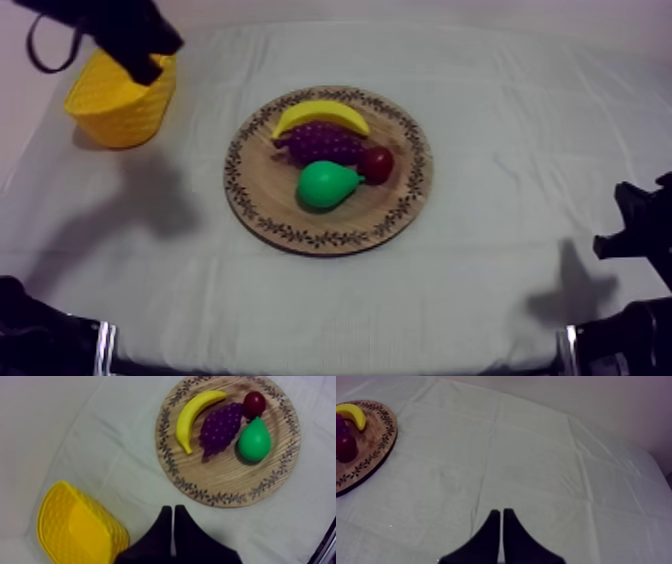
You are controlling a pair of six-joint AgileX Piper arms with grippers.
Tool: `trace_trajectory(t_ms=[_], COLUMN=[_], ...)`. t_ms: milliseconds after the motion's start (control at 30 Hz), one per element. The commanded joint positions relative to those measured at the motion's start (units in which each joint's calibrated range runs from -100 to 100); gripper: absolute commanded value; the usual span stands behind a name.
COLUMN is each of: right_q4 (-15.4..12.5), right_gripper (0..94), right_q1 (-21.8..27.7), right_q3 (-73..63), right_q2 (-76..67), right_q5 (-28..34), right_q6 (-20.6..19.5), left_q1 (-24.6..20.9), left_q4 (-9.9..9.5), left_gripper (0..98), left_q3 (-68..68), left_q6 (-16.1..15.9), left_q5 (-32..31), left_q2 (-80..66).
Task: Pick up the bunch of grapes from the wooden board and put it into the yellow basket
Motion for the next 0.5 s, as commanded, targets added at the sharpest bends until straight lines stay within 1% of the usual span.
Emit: trace_trajectory(t_ms=[0,67,167,333,467], right_q4=[0.0,0.0,0.0,0.0,0.0], right_gripper=[0.3,0.3,0.3,0.3,0.3], right_q1=[0.0,0.0,0.0,0.0,0.0], right_q3=[0.0,0.0,0.0,0.0,0.0], right_q2=[0.0,0.0,0.0,0.0,0.0], right_q5=[0.0,0.0,0.0,0.0,0.0], right_q6=[0.0,0.0,0.0,0.0,0.0], left_q1=[2.9,4.1,5.5,6.7,6.3], left_q4=[-0.75,-1.26,-1.43,-1.33,-0.77], left_gripper=[0.0,0.0,0.0,0.0,0.0], left_q3=[-5.0,-7.8,-11.8,-17.1,-19.9], left_q6=[0.2,0.4,0.6,0.7,1.0], left_q5=[0.3,0.9,2.1,3.2,3.4], left_q2=[6.2,9.5,13.8,19.9,23.5])
